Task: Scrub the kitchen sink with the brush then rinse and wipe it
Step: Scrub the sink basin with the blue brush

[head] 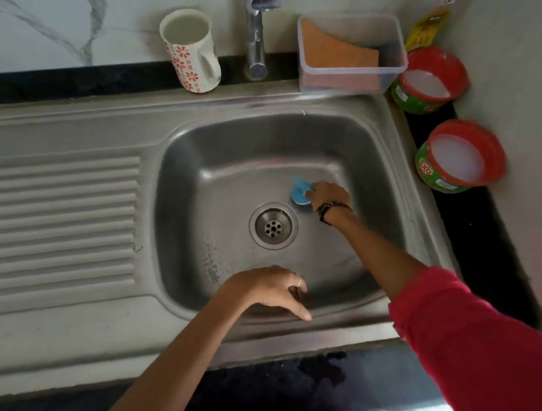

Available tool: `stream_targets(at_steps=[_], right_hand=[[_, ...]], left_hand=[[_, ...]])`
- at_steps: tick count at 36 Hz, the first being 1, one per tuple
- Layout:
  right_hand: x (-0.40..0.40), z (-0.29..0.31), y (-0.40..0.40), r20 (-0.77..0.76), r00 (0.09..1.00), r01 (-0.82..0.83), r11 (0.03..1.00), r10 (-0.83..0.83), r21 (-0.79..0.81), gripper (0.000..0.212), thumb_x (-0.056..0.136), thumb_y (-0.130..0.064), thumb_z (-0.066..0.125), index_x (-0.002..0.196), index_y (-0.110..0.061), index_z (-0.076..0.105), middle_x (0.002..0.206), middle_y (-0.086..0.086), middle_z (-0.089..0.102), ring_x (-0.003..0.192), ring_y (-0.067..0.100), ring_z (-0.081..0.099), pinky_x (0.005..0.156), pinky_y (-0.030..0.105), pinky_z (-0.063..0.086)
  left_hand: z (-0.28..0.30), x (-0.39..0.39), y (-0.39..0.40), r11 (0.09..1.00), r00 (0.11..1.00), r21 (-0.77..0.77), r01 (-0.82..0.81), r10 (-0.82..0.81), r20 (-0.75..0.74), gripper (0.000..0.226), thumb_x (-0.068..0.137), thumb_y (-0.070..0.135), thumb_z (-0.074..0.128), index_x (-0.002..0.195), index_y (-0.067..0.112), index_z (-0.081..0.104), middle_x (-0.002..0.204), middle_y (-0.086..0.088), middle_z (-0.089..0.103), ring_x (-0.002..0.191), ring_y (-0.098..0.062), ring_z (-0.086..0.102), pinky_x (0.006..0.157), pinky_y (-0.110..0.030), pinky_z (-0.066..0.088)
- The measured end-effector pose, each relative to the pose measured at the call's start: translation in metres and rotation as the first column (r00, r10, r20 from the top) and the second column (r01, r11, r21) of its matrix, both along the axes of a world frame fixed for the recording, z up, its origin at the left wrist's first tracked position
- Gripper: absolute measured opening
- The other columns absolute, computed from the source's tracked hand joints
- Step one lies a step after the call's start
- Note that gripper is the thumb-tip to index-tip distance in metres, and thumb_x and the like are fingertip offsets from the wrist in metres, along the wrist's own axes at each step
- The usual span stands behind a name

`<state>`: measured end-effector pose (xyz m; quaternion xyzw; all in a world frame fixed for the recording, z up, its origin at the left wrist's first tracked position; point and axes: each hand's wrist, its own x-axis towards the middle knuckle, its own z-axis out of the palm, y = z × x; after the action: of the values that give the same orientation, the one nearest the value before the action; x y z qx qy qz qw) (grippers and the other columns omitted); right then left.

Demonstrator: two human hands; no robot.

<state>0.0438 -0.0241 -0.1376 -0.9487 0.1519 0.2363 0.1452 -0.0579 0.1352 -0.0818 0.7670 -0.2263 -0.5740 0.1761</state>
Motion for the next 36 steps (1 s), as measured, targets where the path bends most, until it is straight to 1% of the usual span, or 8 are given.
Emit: stream_targets(at_steps=[6, 10, 13, 16, 21, 30, 33, 36], right_hand=[[-0.07, 0.006, -0.01, -0.228, 0.953, -0.221, 0.973, 0.2, -0.07, 0.034, 0.097, -0.031, 0.04, 0.117, -0.01, 0.057, 0.116, 0.012, 0.062, 0.105, 0.027, 0.059, 0.084, 0.032, 0.045], [-0.098, 0.022, -0.011, -0.317, 0.895, -0.371, 0.918, 0.315, -0.136, 0.035, 0.098, -0.032, 0.037, 0.118, -0.009, 0.056, 0.119, 0.009, 0.06, 0.109, 0.024, 0.057, 0.087, 0.031, 0.045], [-0.073, 0.026, -0.01, -0.271, 0.917, -0.341, 0.927, 0.292, -0.154, 0.036, 0.098, -0.032, 0.04, 0.118, -0.008, 0.056, 0.12, 0.01, 0.06, 0.111, 0.026, 0.057, 0.088, 0.031, 0.044], [-0.029, 0.015, -0.017, -0.124, 0.965, -0.249, 0.958, 0.232, -0.143, 0.036, 0.097, -0.03, 0.041, 0.121, -0.008, 0.057, 0.124, 0.014, 0.059, 0.114, 0.031, 0.055, 0.091, 0.033, 0.043], [0.025, 0.005, -0.038, -0.028, 0.992, -0.127, 0.989, 0.125, -0.079, 0.039, 0.095, -0.031, 0.043, 0.122, -0.007, 0.057, 0.126, 0.016, 0.057, 0.116, 0.032, 0.053, 0.092, 0.034, 0.043], [-0.079, 0.025, -0.039, -0.32, 0.917, -0.318, 0.922, 0.24, -0.221, 0.034, 0.099, -0.025, 0.036, 0.118, -0.006, 0.056, 0.119, 0.012, 0.061, 0.109, 0.026, 0.058, 0.085, 0.03, 0.046], [-0.078, 0.028, -0.033, -0.304, 0.912, -0.36, 0.892, 0.275, -0.273, 0.033, 0.1, -0.024, 0.034, 0.118, -0.008, 0.056, 0.121, 0.009, 0.06, 0.111, 0.024, 0.057, 0.085, 0.029, 0.045], [-0.041, 0.023, -0.033, -0.172, 0.951, -0.299, 0.903, 0.256, -0.308, 0.033, 0.101, -0.019, 0.032, 0.119, -0.008, 0.058, 0.124, 0.011, 0.06, 0.116, 0.026, 0.056, 0.09, 0.029, 0.044]], left_hand=[[-0.006, 0.006, -0.009, 1.0, 0.999, 0.009, 0.02, -0.019, -0.047, 0.059, 0.074, 0.051, 0.07, 0.126, 0.028, 0.052, 0.127, 0.005, 0.054, 0.112, -0.016, 0.05, 0.101, -0.038, 0.041], [-0.004, 0.01, -0.015, 1.0, 0.999, 0.001, 0.016, -0.016, -0.037, 0.061, 0.074, 0.045, 0.072, 0.128, 0.023, 0.052, 0.126, 0.002, 0.055, 0.113, -0.017, 0.05, 0.093, -0.029, 0.041], [-0.003, 0.013, -0.017, 1.0, 0.998, 0.013, 0.002, -0.001, -0.058, 0.06, 0.072, 0.043, 0.075, 0.124, 0.021, 0.055, 0.117, 0.003, 0.059, 0.108, -0.017, 0.053, 0.092, -0.03, 0.043], [-0.008, 0.013, -0.019, 1.0, 0.995, 0.026, -0.012, 0.014, -0.097, 0.055, 0.067, 0.041, 0.079, 0.115, 0.022, 0.061, 0.101, 0.007, 0.061, 0.102, -0.016, 0.057, 0.097, -0.037, 0.046], [-0.009, 0.013, -0.022, 0.999, 0.995, 0.04, -0.033, 0.036, -0.089, 0.044, 0.066, 0.038, 0.08, 0.105, 0.022, 0.067, 0.084, 0.012, 0.06, 0.092, -0.011, 0.058, 0.095, -0.032, 0.046], [-0.011, 0.011, -0.018, 0.997, 0.994, 0.022, -0.074, 0.075, -0.08, 0.04, 0.065, 0.04, 0.08, 0.101, 0.024, 0.069, 0.085, 0.01, 0.067, 0.092, -0.011, 0.061, 0.09, -0.031, 0.047], [-0.013, 0.014, -0.021, 0.996, 0.988, 0.04, -0.081, 0.086, -0.13, 0.039, 0.065, 0.037, 0.081, 0.1, 0.024, 0.069, 0.091, 0.007, 0.067, 0.091, -0.011, 0.06, 0.09, -0.03, 0.047], [-0.017, 0.015, -0.023, 0.996, 0.983, 0.072, -0.053, 0.065, -0.174, 0.043, 0.066, 0.037, 0.081, 0.105, 0.027, 0.068, 0.102, 0.007, 0.067, 0.1, -0.012, 0.059, 0.099, -0.032, 0.045]])
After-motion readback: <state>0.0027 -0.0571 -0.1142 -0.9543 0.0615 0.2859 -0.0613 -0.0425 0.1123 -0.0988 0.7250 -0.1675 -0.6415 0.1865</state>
